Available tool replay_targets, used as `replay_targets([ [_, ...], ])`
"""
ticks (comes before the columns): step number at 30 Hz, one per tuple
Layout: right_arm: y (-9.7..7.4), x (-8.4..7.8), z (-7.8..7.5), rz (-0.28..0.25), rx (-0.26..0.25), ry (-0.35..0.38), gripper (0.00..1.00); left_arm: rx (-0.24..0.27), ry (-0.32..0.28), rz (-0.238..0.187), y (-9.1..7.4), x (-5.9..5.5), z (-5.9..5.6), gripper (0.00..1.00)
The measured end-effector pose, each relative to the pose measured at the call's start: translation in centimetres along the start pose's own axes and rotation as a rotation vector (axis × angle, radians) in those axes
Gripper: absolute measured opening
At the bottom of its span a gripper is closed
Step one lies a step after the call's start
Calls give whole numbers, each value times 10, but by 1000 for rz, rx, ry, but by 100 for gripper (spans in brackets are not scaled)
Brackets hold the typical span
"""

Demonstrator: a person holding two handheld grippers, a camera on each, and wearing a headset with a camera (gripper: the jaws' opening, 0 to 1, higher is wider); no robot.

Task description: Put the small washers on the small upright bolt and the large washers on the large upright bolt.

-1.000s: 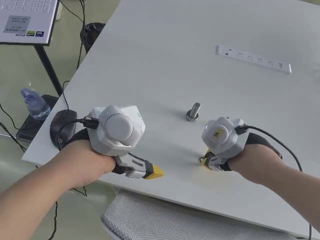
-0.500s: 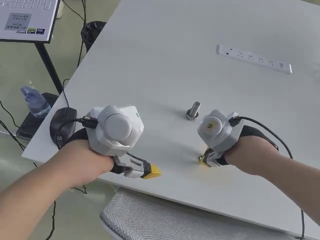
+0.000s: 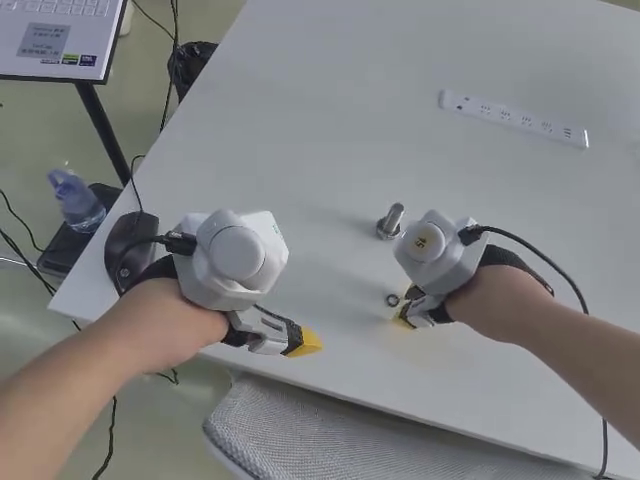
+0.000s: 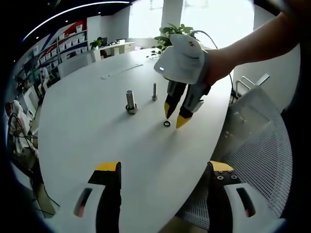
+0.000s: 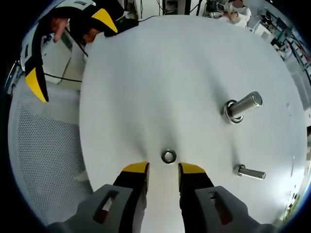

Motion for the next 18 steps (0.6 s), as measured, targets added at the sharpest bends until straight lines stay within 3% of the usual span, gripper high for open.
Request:
replay_targets([
  [6, 3, 3, -2, 23, 1, 1, 23, 0, -3, 5, 0, -3, 0, 71],
  [18, 4, 5, -5, 19, -10, 14, 20, 3, -12, -1, -2, -5, -2, 71],
])
Point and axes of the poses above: the centre of the closed fingertips' face, and the gripper's own axes: y roughly forward along the fingers, z roughly to its left, x roughly out of its top, the point moved 3 cm from there along -y, roughly backward along the fingers, and after that the axes turned 7 degrees about z, right-handed, at the moved point
